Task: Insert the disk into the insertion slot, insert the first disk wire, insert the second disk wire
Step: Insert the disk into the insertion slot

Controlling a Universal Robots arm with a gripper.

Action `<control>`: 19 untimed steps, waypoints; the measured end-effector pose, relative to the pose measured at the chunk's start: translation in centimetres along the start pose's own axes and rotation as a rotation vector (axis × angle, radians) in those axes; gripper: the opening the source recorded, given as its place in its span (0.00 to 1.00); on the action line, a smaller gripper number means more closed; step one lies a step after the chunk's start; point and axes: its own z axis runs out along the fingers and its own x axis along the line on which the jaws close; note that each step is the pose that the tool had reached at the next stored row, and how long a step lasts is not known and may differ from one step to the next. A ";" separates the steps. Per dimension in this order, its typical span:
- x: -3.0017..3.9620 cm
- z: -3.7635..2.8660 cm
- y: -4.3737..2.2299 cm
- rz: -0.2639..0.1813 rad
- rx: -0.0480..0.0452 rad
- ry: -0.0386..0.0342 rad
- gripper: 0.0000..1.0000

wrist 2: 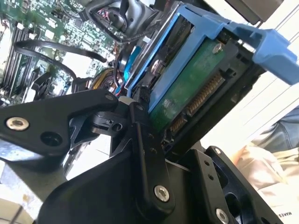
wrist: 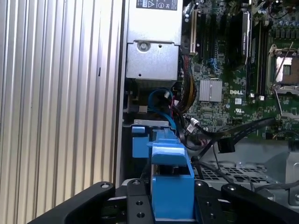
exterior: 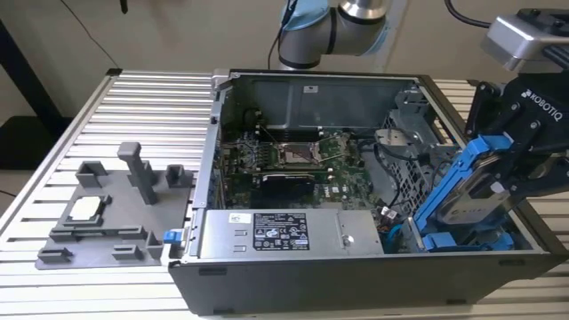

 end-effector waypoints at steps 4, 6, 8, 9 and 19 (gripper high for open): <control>0.00 0.49 -0.08 -0.001 -0.0029 -0.0011 0.33; 0.00 0.47 -0.09 0.000 -0.0032 -0.0007 0.33; 0.02 0.46 -0.19 0.000 -0.0058 -0.0008 0.33; 0.02 0.45 -0.31 0.000 -0.0137 -0.0011 0.33; 0.07 1.32 -1.05 0.000 -0.0328 -0.0062 0.33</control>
